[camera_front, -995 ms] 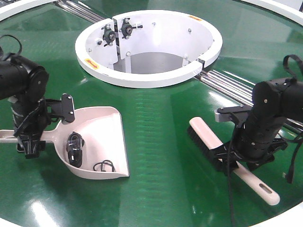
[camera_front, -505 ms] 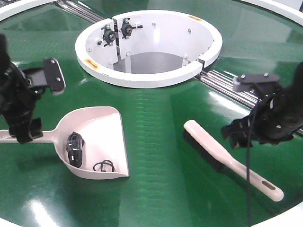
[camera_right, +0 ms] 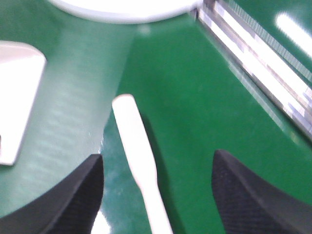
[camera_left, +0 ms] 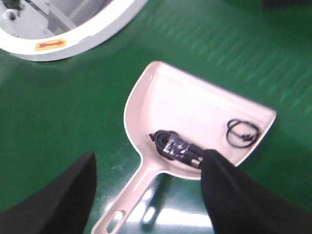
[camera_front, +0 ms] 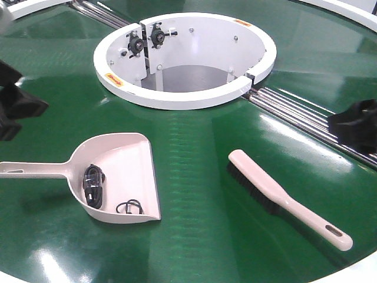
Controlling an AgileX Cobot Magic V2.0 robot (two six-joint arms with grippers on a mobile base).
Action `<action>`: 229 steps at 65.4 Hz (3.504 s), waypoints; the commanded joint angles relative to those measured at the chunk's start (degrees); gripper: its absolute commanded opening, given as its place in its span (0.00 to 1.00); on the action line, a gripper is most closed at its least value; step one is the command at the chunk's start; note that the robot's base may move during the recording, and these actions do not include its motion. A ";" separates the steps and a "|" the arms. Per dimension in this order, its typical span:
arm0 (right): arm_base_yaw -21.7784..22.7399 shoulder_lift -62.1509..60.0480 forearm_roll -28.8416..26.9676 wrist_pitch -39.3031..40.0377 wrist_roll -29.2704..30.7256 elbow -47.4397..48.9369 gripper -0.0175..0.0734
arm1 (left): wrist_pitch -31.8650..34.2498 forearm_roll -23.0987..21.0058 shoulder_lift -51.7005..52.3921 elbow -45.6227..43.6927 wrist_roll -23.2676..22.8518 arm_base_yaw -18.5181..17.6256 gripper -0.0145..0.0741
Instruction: Clean and inspect green conveyor with broom and dustpan
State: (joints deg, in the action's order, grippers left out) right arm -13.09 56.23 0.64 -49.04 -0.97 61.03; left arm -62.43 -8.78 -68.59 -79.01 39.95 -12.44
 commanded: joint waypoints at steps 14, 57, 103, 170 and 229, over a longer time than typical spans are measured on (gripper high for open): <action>0.31 -22.47 -0.01 16.87 2.49 -13.16 0.71 | 9.52 -1.58 14.73 5.78 -11.91 -0.30 0.58; 0.31 -46.82 0.66 56.96 2.96 -50.66 0.71 | 68.97 -11.83 54.19 68.02 -14.79 -0.30 0.58; 0.31 -46.82 0.39 53.44 2.19 -50.86 0.18 | 63.25 -7.08 54.19 64.69 -14.20 -0.30 0.16; 0.31 -46.82 0.39 52.98 1.86 -50.86 0.18 | 71.26 3.57 55.87 77.91 -32.63 5.80 0.16; 0.31 -46.82 0.39 52.98 1.86 -50.86 0.18 | 60.15 8.78 70.11 81.27 -44.74 7.03 0.16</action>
State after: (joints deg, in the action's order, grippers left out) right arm -13.09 8.77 0.84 0.00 0.84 8.52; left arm -6.48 0.65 0.70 1.57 -1.94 -5.49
